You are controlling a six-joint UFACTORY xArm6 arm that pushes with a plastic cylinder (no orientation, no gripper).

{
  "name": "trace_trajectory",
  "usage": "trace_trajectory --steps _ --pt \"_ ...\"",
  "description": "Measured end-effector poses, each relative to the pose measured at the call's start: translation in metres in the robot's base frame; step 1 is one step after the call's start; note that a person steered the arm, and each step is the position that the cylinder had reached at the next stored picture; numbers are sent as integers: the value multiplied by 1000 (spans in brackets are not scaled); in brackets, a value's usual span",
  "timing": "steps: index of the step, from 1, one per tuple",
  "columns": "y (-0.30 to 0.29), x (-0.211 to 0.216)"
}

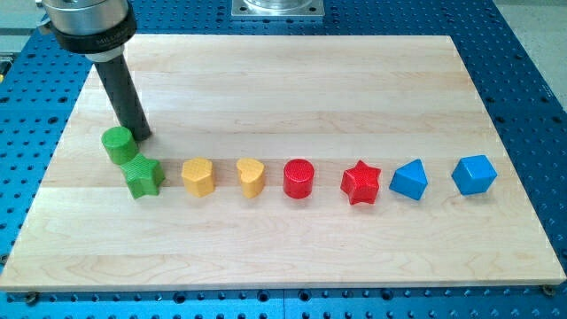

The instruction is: Move the green circle to the left of the green star

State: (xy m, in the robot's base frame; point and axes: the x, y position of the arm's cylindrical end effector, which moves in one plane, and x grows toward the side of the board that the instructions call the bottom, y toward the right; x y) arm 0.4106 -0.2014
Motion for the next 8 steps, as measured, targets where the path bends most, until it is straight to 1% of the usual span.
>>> trace_trajectory --steps 1,2,3,4,5,7,8 --pt "-21 8" --pt "-21 28" --pt "-20 24" --pt "-2 26" --pt "4 26" --pt "-14 46" --pt "-20 46"
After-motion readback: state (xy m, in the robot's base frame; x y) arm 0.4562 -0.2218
